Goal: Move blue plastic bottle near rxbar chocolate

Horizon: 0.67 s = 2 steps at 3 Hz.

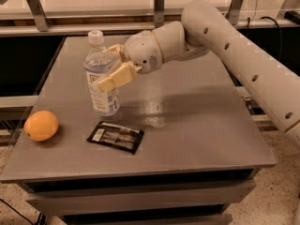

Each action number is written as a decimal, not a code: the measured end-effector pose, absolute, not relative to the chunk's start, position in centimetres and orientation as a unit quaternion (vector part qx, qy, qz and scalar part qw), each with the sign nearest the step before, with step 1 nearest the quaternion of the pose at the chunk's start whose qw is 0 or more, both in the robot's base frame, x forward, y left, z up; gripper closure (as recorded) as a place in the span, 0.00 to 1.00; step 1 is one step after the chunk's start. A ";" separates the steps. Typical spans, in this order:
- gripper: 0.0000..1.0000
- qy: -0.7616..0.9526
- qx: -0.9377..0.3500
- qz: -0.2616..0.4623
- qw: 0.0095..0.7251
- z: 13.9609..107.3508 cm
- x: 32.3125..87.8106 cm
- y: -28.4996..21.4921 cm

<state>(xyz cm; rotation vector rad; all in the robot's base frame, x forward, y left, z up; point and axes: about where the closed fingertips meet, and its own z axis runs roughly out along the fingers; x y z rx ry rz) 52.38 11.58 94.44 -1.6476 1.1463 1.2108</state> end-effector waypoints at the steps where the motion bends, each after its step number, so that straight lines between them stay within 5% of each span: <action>1: 1.00 0.453 -0.642 0.485 0.383 94.4 52.2 11.3; 2: 1.00 0.450 -0.637 0.500 0.376 93.9 52.1 10.8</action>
Offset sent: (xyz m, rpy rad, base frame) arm -0.0018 -0.0130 -0.0050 0.0310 0.0739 0.0116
